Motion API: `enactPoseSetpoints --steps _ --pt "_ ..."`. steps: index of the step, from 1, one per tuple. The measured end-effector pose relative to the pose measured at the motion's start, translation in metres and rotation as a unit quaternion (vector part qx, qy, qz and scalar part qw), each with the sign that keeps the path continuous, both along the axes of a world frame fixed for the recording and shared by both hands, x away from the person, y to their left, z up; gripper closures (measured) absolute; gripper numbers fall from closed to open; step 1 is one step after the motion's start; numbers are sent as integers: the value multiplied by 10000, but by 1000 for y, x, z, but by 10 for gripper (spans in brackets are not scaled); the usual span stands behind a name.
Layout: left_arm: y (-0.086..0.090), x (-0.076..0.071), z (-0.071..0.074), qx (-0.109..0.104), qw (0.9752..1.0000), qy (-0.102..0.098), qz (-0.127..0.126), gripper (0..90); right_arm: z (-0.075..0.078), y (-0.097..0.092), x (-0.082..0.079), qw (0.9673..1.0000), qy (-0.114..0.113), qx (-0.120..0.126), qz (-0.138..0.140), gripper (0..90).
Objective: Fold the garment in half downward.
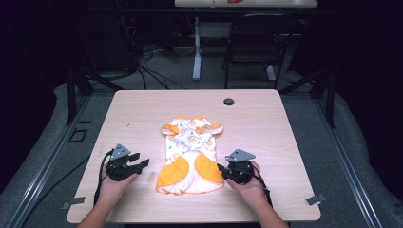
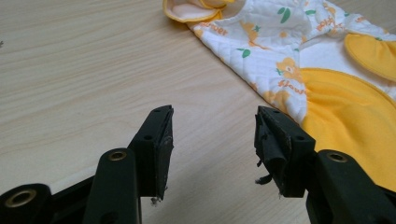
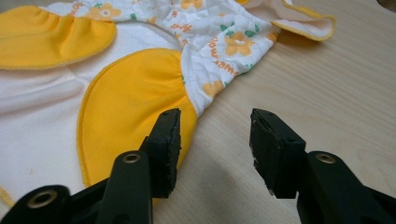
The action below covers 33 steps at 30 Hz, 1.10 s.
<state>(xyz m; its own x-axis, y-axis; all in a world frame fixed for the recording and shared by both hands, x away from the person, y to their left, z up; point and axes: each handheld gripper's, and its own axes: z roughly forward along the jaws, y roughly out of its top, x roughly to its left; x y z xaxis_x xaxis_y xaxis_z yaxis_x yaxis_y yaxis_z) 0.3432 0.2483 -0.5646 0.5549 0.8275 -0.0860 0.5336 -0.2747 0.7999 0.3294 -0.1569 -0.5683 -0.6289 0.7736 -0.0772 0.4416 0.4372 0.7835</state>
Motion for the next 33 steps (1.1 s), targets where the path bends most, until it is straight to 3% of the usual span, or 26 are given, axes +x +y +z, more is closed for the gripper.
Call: enactPoseSetpoints --steps 5,8,9,11,12,18,24,26,33 --pt "-11 1 -2 74 9998 -14 -181 490 2 4 -2 10000 -4 -33 31 554" --pt "-25 3 -1 73 9993 50 -351 526 2 9 1 9991 241 311 136 654" --pt "-28 4 0 84 9993 76 -352 535 2 11 3 9990 266 295 183 670" --pt "-37 6 -1 -108 9988 78 -462 600 3 15 5 9987 306 321 270 703" --pt "-42 6 -1 -76 9986 66 -518 624 2 18 5 9985 297 355 306 717" --pt "-62 0 -4 163 9938 152 -1090 775 0 32 2 9971 381 182 635 792" --pt "-66 -1 -11 405 9906 317 -1270 841 -8 37 2 9946 645 -42 818 817" --pt "-68 -1 -14 487 9888 328 -1371 854 -8 39 1 9943 630 -134 845 816" --pt "-68 -4 -15 470 9867 411 -1504 888 -9 37 0 9929 705 -91 952 829"
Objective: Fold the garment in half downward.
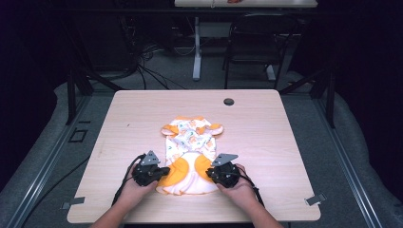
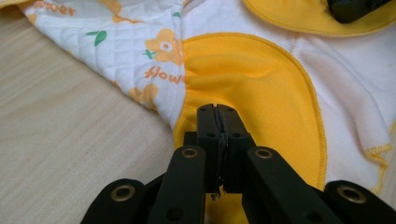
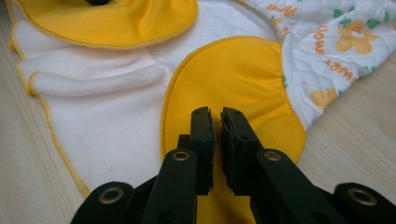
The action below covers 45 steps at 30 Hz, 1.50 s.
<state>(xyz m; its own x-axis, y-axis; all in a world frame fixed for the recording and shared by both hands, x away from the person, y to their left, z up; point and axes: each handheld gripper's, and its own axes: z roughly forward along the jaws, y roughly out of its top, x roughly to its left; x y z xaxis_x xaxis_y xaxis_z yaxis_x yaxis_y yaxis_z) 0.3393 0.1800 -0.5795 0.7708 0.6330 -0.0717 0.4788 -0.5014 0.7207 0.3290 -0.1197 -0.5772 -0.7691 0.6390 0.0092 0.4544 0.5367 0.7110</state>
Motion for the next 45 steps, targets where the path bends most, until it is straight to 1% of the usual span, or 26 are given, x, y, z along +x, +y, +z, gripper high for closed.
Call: enactPoseSetpoints --steps 4,6,7,11,12,13,14,18,19,20,21,22,24,26,27,29,30,32,33,36,39,40,41,43,45 --pt "1 -4 1 24 10000 18 -48 888 1 -1 -3 9998 73 -46 168 829" --pt "1 -6 1 91 9999 -12 -100 887 1 -1 -5 9998 73 -20 206 829" --pt "1 -8 1 75 9999 -22 -94 888 1 -1 -6 9997 90 -51 231 829" --pt "1 -18 2 169 9997 -3 -198 887 1 -1 -13 9995 118 -26 285 829" --pt "1 -20 3 193 9996 3 -229 887 2 -1 -15 9994 136 -63 328 829" --pt "1 -22 3 221 9994 17 -253 887 2 -1 -17 9992 138 -38 374 829" --pt "1 -24 3 226 9994 5 -259 887 2 0 -19 9990 159 -83 407 829" --pt "1 -27 5 293 9991 76 -309 887 5 1 -26 9972 349 -171 635 829" --pt "2 -28 5 261 9991 119 -303 886 6 2 -27 9966 382 -207 695 819" --pt "3 -28 6 264 9989 187 -339 884 8 2 -27 9955 475 -238 790 803" --pt "3 -28 7 237 9989 209 -355 871 8 1 -27 9946 558 -174 856 790" --pt "4 -27 8 218 9989 208 -351 856 9 -1 -26 9941 579 -109 908 790" --pt "7 -24 9 118 9995 131 -260 846 12 -5 -24 9958 500 32 766 784" --pt "10 -19 13 -92 9998 130 -151 846 17 -10 -20 9972 390 235 596 783" --pt "12 -16 15 -154 9998 87 -85 845 19 -13 -18 9977 313 296 522 785" --pt "13 -9 17 -218 9997 53 23 845 24 -16 -13 9988 151 295 360 796" --pt "13 -5 18 -232 9997 36 95 845 24 -16 -10 9990 121 348 266 801" --pt "12 6 18 -188 9997 64 129 852 24 -15 -1 9994 104 252 194 820" --pt "12 11 17 -202 9996 96 166 857 24 -15 3 9996 121 196 168 823" --pt "9 23 16 -285 9992 151 248 889 22 -13 17 9995 265 110 135 823" --pt "4 36 13 -197 9993 120 309 898 21 -9 30 9993 341 82 93 824" --pt "2 40 11 -236 9991 110 334 898 21 -7 35 9994 333 66 67 826" --pt "0 44 8 -196 9992 160 319 898 21 -5 38 9996 293 0 38 826" --pt "-5 47 4 -64 9995 108 294 898 19 -2 46 9995 295 -59 -4 826" --pt "-8 48 1 43 9997 126 227 898 15 1 51 9993 365 -101 -16 827"
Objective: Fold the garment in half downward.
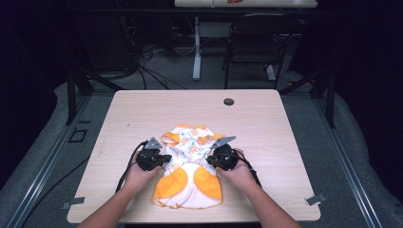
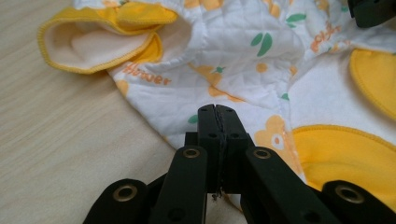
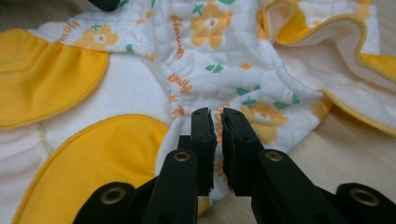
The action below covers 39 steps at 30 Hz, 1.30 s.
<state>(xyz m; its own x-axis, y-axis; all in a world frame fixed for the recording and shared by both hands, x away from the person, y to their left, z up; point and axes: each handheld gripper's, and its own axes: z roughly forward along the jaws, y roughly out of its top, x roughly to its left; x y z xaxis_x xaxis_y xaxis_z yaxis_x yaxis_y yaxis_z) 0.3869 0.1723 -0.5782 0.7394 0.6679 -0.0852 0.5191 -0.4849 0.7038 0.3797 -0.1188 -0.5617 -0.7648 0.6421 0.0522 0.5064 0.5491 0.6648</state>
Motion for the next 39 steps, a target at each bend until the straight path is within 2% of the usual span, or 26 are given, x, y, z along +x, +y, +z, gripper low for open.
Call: enactPoseSetpoints --steps 3,4,11,16,20,21,25,27,31,35,39 --pt "-2 -2 0 32 10000 -66 -46 899 -8 5 3 9997 98 -199 98 830" --pt "-2 -2 0 49 9999 -39 -102 899 -9 5 3 9998 32 -160 134 832" --pt "0 -11 1 143 9996 -27 -238 898 -7 7 -3 9989 123 -275 354 846" --pt "1 -16 2 169 9993 36 -317 897 -4 8 -7 9977 189 -415 501 813" --pt "3 -14 7 228 9993 71 -287 868 -2 4 -3 9981 276 -294 475 796" --pt "2 -12 9 197 9995 57 -252 868 0 3 -1 9979 270 -376 460 799" --pt "3 4 25 62 9999 -36 -137 869 18 -4 13 9990 125 -317 286 820" --pt "3 14 34 54 9999 -124 -72 869 29 -7 22 9993 16 -325 188 824" --pt "-1 31 47 43 9998 -190 -19 868 43 -8 39 9995 -117 -289 15 825" --pt "-7 50 54 42 9998 -213 35 842 48 -6 55 9991 -189 -336 -146 818" --pt "-14 69 56 67 9995 -263 133 797 48 -1 71 9985 -221 -448 -236 790"
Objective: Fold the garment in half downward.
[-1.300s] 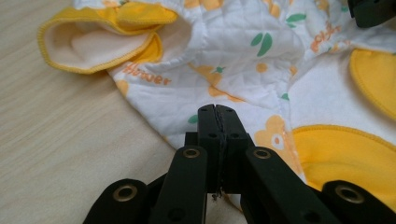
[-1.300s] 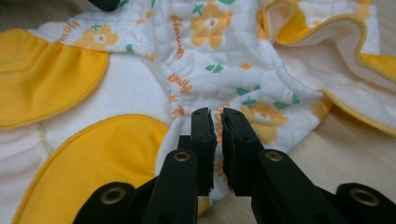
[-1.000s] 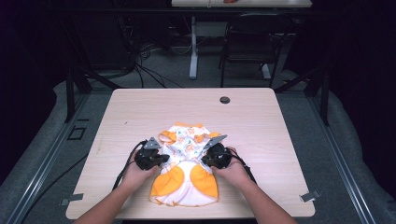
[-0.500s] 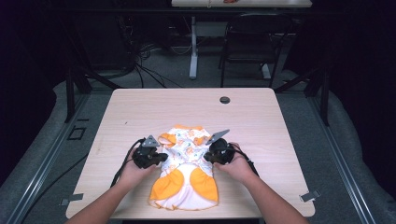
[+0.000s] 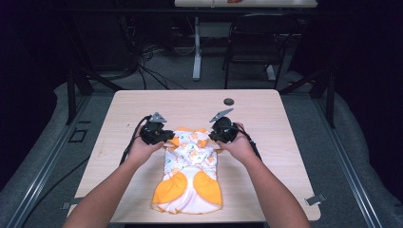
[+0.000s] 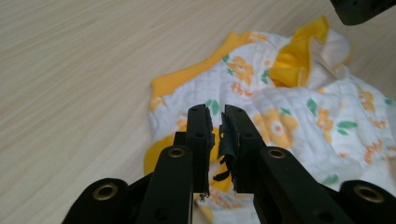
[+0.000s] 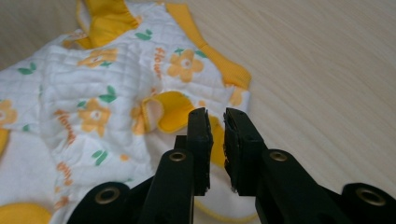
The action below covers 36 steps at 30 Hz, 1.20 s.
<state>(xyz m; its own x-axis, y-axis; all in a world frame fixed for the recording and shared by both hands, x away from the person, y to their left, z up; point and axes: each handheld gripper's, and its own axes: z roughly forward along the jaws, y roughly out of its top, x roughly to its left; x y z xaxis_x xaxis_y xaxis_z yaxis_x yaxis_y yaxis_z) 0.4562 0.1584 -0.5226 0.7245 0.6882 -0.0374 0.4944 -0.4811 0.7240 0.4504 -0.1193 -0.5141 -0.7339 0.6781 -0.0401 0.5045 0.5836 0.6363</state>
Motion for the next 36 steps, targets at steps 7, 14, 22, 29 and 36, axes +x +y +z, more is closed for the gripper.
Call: enactPoseSetpoints --steps 7,14,22,29,36 --pt "-7 22 -10 20 9999 149 84 709 -10 6 25 9995 79 121 -270 693" --pt "-6 33 -21 60 9989 295 370 641 -26 5 35 9984 239 73 -507 654" --pt "2 36 -32 -7 9970 441 630 596 -33 11 36 9986 283 19 -451 639" --pt "-2 36 -38 85 9973 473 562 579 -40 17 38 9979 366 1 -533 618" --pt "-7 36 -47 281 9968 558 489 593 -46 21 39 9978 402 -163 -492 584"
